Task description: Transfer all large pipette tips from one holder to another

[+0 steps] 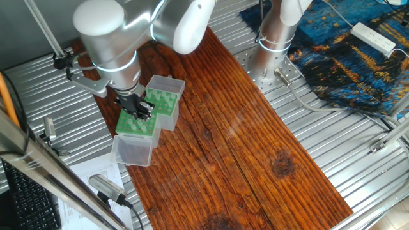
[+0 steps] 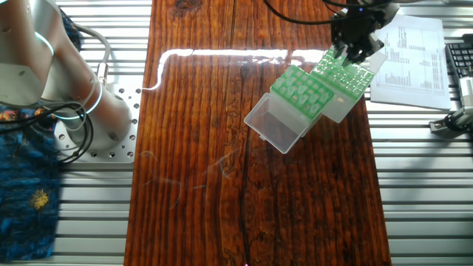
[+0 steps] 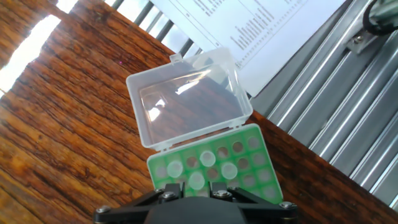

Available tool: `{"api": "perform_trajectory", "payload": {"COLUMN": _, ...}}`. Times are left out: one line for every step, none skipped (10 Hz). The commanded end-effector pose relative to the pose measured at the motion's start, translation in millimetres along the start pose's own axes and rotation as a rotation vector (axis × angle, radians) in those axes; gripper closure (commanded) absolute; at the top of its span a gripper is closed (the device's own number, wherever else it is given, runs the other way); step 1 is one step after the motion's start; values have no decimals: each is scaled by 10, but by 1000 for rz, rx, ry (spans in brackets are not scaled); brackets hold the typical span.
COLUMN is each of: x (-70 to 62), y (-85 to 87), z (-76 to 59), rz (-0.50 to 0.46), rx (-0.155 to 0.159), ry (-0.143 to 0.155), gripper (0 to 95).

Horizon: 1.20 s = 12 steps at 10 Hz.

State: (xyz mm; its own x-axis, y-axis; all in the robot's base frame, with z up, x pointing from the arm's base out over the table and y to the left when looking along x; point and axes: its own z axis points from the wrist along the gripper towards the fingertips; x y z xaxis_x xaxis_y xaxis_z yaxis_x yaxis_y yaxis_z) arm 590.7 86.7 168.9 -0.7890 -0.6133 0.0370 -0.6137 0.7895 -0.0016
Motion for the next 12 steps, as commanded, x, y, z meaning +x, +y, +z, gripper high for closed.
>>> {"api": "perform_trajectory", "payload": {"x": 4, "y": -8, "z": 29, "rz": -7, "rx": 8, "ry": 3, "gripper": 760}}
{"api": "perform_trajectory", "payload": {"x": 2, "y": -15, "z": 54, "rz": -10, "rx": 10, "ry": 3, "gripper": 760}}
{"api": "perform_trajectory", "payload": {"x": 0, "y": -18, "z": 73, "rz": -12, "rx": 10, "ry": 1, "gripper": 760}}
{"api": "perform_trajectory", "payload": {"x": 3, "y": -18, "z": 93, "rz": -15, "rx": 11, "ry": 3, "gripper": 760}}
{"api": "perform_trajectory", "payload": {"x": 9, "y": -15, "z": 101, "rz": -16, "rx": 11, "ry": 3, "gripper": 760}}
{"api": "perform_trajectory", "payload": {"x": 11, "y": -14, "z": 107, "rz": -18, "rx": 11, "ry": 3, "gripper": 760}}
{"api": "perform_trajectory", "payload": {"x": 9, "y": -13, "z": 112, "rz": -19, "rx": 11, "ry": 4, "gripper": 760}}
{"api": "perform_trajectory", "payload": {"x": 0, "y": -9, "z": 130, "rz": -25, "rx": 12, "ry": 4, "gripper": 760}}
{"api": "perform_trajectory", "payload": {"x": -4, "y": -6, "z": 134, "rz": -25, "rx": 12, "ry": 4, "gripper": 760}}
{"api": "perform_trajectory", "payload": {"x": -8, "y": -5, "z": 147, "rz": -26, "rx": 14, "ry": 1, "gripper": 760}}
{"api": "perform_trajectory", "payload": {"x": -10, "y": -4, "z": 152, "rz": -29, "rx": 17, "ry": 3, "gripper": 760}}
{"api": "perform_trajectory", "payload": {"x": -11, "y": -5, "z": 156, "rz": -30, "rx": 17, "ry": 2, "gripper": 760}}
